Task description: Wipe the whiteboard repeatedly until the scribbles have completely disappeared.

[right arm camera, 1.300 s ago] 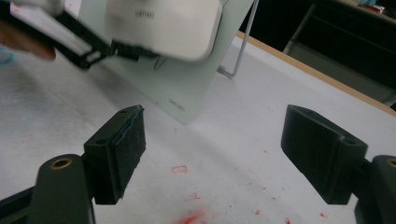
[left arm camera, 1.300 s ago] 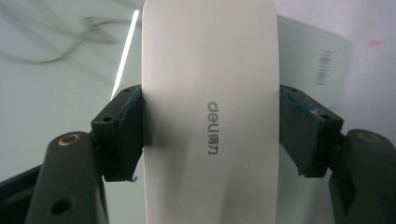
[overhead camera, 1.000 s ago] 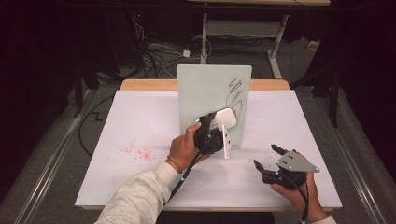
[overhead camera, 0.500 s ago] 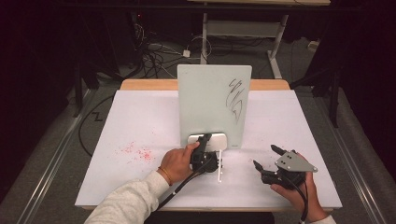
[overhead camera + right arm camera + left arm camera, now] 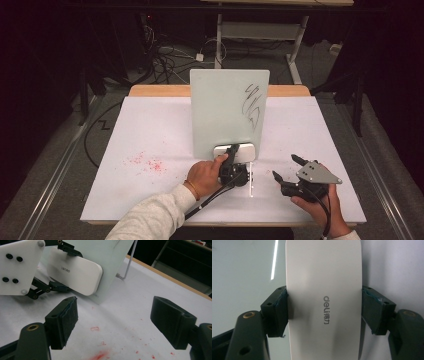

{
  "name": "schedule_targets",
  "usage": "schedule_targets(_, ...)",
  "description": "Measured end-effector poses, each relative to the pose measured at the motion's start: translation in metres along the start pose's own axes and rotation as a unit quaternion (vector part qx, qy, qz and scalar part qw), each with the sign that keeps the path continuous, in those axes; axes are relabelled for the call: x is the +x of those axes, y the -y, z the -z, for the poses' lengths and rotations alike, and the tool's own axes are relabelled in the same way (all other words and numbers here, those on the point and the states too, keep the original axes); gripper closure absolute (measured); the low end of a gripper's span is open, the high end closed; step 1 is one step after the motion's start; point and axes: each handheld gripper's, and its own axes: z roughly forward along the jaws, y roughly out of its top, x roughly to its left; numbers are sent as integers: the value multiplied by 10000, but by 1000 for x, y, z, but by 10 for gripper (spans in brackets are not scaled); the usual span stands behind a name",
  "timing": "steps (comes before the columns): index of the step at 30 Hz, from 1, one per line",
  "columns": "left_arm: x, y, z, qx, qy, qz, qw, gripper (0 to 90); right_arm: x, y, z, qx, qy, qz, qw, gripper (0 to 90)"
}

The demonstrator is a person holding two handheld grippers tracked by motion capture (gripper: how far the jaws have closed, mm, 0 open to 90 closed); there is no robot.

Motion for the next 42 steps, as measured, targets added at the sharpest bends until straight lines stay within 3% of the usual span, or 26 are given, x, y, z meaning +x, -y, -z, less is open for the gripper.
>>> schedule_targets(7,24,-12,0,-125,-43,305,9994,292,1,-1,0,-10,-13,23,10000,226)
schedule_targets(11,46,-16,1,-265,-87,640,9976,292,0,0,1,-22,-9,10,10000,226)
schedule_targets(16,65,-17,3,-311,-221,754,9964,292,0,-1,2,-38,-16,3,10000,226)
schedule_targets(17,69,-16,2,-374,-262,869,9952,292,0,-1,2,-39,-14,10,10000,226)
schedule_targets(19,83,-14,5,-444,-134,1154,9922,292,0,-1,2,-37,-15,12,10000,226)
schedule_targets(21,92,-13,6,-347,-274,1185,9920,292,0,0,1,-30,-26,19,10000,226)
schedule_targets(22,102,-11,8,-412,-207,1338,9899,292,0,0,1,-26,-29,17,10000,226)
schedule_targets(23,102,-11,8,-412,-207,1338,9899,292,0,-1,1,-28,-29,14,10000,226)
schedule_targets(24,106,-10,8,-446,-230,1432,9884,292,0,-1,1,-28,-29,14,10000,226)
schedule_targets(25,109,-10,9,-402,-263,1408,9889,292,0,-1,1,-29,-34,22,10000,226)
schedule_targets(28,117,-6,10,-456,-275,1575,9861,292,0,-1,1,-32,-34,22,10000,226)
schedule_targets(31,118,-3,11,-459,-281,1685,9842,292,0,-1,1,-26,-43,35,10000,226)
schedule_targets(36,109,-8,9,-402,-345,1655,9848,292,1,-1,1,-4,-72,35,10000,226)
schedule_targets(38,101,-12,8,-370,-333,1512,9873,292,1,-1,1,-4,-50,33,10000,226)
schedule_targets(42,87,-22,4,-410,-322,1343,9896,292,0,0,1,-3,-40,-6,10000,226)
